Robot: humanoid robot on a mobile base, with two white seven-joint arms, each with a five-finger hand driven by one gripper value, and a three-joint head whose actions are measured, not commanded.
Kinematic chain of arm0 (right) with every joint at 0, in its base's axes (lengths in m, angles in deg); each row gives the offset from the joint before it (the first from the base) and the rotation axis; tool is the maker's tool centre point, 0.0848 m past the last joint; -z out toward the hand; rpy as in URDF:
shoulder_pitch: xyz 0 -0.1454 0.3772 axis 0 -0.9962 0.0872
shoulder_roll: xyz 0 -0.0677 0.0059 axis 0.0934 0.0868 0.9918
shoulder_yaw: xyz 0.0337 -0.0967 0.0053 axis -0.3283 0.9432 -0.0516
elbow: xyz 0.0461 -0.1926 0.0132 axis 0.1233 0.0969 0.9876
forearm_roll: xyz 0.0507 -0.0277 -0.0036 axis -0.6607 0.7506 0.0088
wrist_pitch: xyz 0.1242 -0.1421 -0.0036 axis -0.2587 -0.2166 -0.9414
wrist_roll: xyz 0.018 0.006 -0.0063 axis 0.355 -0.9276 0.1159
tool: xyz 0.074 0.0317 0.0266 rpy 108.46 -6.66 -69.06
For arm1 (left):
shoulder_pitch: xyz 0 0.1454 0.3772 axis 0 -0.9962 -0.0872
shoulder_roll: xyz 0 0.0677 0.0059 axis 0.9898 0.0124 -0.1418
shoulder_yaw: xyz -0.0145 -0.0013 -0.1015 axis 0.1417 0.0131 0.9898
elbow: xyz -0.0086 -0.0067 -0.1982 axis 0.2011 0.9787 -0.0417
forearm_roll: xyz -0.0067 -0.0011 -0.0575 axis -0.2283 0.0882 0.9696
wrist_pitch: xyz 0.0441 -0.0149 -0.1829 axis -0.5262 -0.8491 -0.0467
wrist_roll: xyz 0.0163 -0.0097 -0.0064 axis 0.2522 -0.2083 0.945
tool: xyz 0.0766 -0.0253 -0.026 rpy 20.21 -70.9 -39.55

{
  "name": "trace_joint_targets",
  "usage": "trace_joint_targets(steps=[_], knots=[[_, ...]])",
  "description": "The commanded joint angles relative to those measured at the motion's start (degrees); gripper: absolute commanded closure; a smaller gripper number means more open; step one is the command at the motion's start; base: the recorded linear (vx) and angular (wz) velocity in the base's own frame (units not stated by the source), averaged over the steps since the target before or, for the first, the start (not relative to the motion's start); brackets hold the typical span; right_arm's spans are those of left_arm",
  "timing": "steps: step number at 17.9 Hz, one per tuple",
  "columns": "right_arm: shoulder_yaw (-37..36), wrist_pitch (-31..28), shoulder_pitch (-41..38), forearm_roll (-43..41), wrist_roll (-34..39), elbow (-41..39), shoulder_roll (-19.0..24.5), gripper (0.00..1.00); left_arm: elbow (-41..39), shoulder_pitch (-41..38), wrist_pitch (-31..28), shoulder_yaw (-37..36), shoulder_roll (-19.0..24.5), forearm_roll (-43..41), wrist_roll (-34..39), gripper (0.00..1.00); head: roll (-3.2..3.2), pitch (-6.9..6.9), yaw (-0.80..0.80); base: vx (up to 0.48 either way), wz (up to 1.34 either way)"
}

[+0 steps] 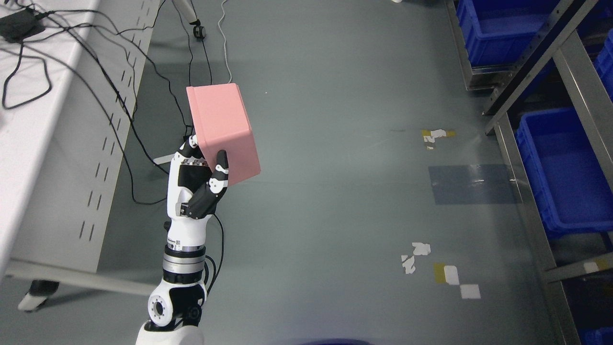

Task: Place storage box into left shelf container
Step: 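Hold the pink box up in the left hand while the robot turns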

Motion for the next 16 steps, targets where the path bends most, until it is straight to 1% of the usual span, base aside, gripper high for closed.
trace_joint_targets(steps=[1, 2, 5, 6, 9, 12, 16], knots=[[0.00, -0.08, 0.26, -1.23, 0.12, -1.00, -1.00, 0.00, 0.29, -2.23, 0.59, -5.20, 1.00, -0.01, -0.20, 0.96, 0.00, 0.00, 0.00, 0.544, -0.20], [0.00, -0.08, 0.26, -1.23, 0.21, -1.00, -1.00, 0.00, 0.29, -2.85, 0.59, -6.25, 1.00, -0.01, -0.81, 0.96, 0.00, 0.00, 0.00, 0.544, -0.20], [0.00, -0.08, 0.26, -1.23, 0.12, -1.00, -1.00, 0.00, 0.46, -4.43, 0.16, -6.88, 1.00, -0.01, -6.69, 0.96, 0.00, 0.00, 0.00, 0.510, -0.19], [0.00, -0.08, 0.26, -1.23, 0.21, -1.00, -1.00, 0.00, 0.55, -4.61, 0.07, -6.88, 1.00, -0.01, -7.67, 0.96, 0.00, 0.00, 0.00, 0.568, -0.26], [0.00, -0.08, 0.26, -1.23, 0.12, -1.00, -1.00, 0.00, 0.73, -5.14, -0.02, -7.05, 1.00, -0.01, -8.20, 0.96, 0.00, 0.00, 0.00, 0.523, -0.37], [0.00, -0.08, 0.26, -1.23, 0.12, -1.00, -1.00, 0.00, 0.73, -5.93, -0.46, -8.19, 1.49, -0.01, -11.01, 0.96, 0.00, 0.00, 0.00, 0.565, -0.45], [0.00, -0.08, 0.26, -1.23, 0.21, -1.00, -1.00, 0.00, 0.73, -10.84, -1.43, -10.74, 2.11, -0.18, -14.61, 0.96, 0.00, 0.00, 0.00, 0.462, -0.76]])
